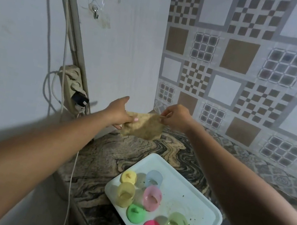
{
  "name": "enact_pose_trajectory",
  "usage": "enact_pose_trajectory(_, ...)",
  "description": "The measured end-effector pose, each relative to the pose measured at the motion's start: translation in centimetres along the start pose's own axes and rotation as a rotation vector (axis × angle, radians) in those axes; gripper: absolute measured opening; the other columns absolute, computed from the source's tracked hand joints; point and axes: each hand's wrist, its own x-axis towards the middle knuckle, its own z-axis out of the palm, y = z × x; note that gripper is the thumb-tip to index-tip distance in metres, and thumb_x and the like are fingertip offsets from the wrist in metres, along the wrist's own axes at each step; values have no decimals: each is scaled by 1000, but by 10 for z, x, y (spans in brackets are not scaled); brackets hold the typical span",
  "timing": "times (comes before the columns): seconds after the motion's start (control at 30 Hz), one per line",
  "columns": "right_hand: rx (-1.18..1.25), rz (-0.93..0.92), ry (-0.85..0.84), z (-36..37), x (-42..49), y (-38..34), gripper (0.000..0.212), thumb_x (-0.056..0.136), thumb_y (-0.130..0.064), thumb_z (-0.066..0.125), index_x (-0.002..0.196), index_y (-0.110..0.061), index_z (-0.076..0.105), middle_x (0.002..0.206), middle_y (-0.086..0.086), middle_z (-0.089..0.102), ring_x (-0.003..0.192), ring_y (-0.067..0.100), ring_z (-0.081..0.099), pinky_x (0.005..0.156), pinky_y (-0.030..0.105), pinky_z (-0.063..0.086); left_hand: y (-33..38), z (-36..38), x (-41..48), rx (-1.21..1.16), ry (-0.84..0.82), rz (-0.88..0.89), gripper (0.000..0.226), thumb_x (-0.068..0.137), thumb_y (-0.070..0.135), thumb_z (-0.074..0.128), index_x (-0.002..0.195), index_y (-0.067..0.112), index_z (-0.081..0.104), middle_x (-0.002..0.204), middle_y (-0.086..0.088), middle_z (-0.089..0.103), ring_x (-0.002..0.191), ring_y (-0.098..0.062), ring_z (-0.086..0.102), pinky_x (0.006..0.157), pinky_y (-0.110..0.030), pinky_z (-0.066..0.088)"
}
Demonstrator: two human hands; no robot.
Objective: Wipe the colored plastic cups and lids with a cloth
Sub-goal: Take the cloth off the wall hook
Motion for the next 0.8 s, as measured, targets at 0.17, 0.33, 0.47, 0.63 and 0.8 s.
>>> enact_pose_trajectory(0.17,-41,62,40,17,-3,18,6,90,-20,77,93,-15,78,84,-2,68,70,5,57,53,13,38,-11,25,0,219,2,141,9,88,31,77,91,23,79,110,-6,75,91,-14,66,83,-28,50)
enact_pose_trajectory(0.33,46,248,154,39,1,37,30,96,-28,69,70,-13,67,68,3,67,56,14,64,47,22,49,-6,43,3,164,91,213,9,90,37,73,81,35,75,112,3,74,106,-17,63,92,-35,49)
enact_pose_trajectory(0.47,418,474,160,61,1,48,68,92,-62,57,86,4,71,77,20,75,69,36,76,65,50,64,5,59,4,63,133,333,10,94,20,69,98,15,77,101,0,76,96,-12,65,83,-23,44)
enact_pose_trajectory(0.63,1162,681,-105,65,-18,36,91,96,-76,31,102,10,61,97,28,72,87,40,74,66,46,63,12,75,5,70,81,393,14,95,17,66,104,16,77,103,1,77,97,-11,66,86,-21,46)
enact_pose_trajectory(0.8,1366,587,-224,67,-22,35,77,100,-68,35,120,3,58,101,19,69,101,37,69,89,51,57,12,85,6,127,-8,469,18,96,15,64,109,18,76,105,-2,77,97,-16,69,88,-33,54)
